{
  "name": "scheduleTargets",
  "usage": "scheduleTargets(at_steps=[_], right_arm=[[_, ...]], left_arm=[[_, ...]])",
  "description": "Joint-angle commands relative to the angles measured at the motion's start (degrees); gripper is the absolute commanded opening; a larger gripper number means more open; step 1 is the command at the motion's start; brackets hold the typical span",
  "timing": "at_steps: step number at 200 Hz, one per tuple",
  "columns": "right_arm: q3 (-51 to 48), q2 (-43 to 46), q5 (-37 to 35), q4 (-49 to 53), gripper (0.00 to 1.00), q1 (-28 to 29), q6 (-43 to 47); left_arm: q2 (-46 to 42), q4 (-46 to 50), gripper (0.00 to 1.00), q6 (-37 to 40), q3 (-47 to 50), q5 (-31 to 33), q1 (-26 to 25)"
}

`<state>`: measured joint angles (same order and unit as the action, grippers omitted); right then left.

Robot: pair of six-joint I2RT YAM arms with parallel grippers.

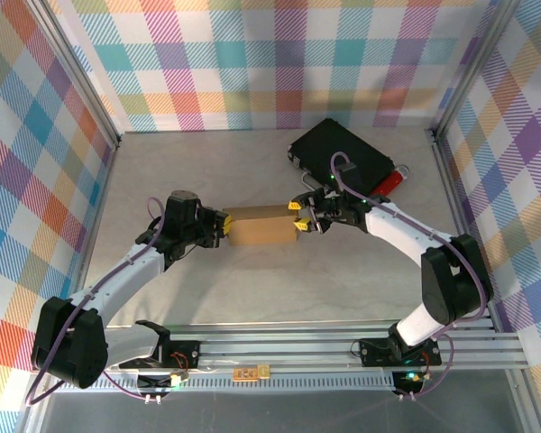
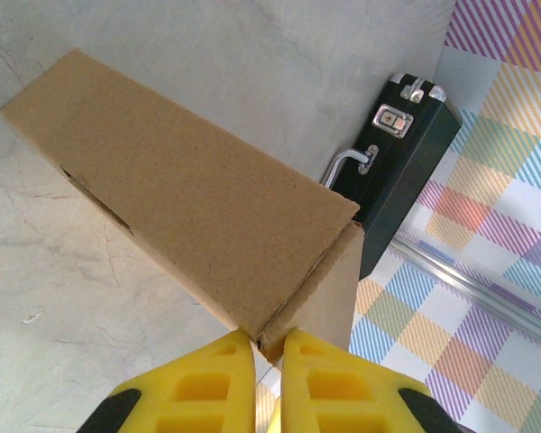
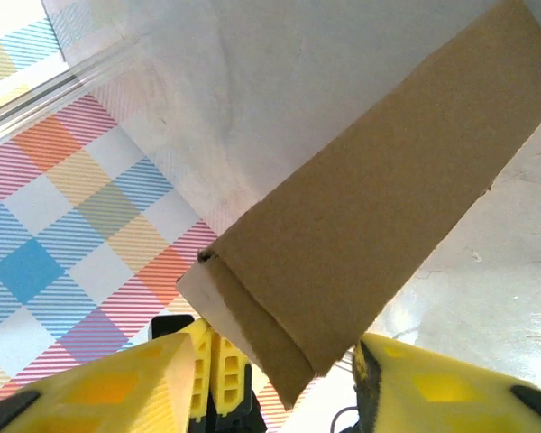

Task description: Fold the paper box

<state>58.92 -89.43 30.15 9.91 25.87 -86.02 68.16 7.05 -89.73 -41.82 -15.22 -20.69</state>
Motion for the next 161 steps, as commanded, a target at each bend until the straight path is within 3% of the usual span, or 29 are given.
scheduleTargets(at_steps=[1,51,90,136,161], right_arm=[[-2.3,1.1,0.8,0.7,0.42,-0.5,1.7],[-3.0,0.3,0.9,1.8,0.17,-1.6,3.9],[1.0,-0.3,3.3,9.2,0.19,-1.9,11.8],[4.5,-1.7,10.0,26.1,0.29,-1.8,34.2],[1.1,-1.0,8.9,31.7,0.29,-1.4,44.3]], left_arm=[[1.1,4.5,0.11,0.9,-0.2,0.4,0.4],[0.8,4.7,0.1,1.6,-0.6,0.5,0.4],[0.7,7.3,0.2,4.7,-1.5,-2.1,0.4],[-3.3,15.7,0.31,10.1,0.5,-6.3,-0.2],[-4.4,17.2,0.31,13.3,4.7,-6.7,-2.2]])
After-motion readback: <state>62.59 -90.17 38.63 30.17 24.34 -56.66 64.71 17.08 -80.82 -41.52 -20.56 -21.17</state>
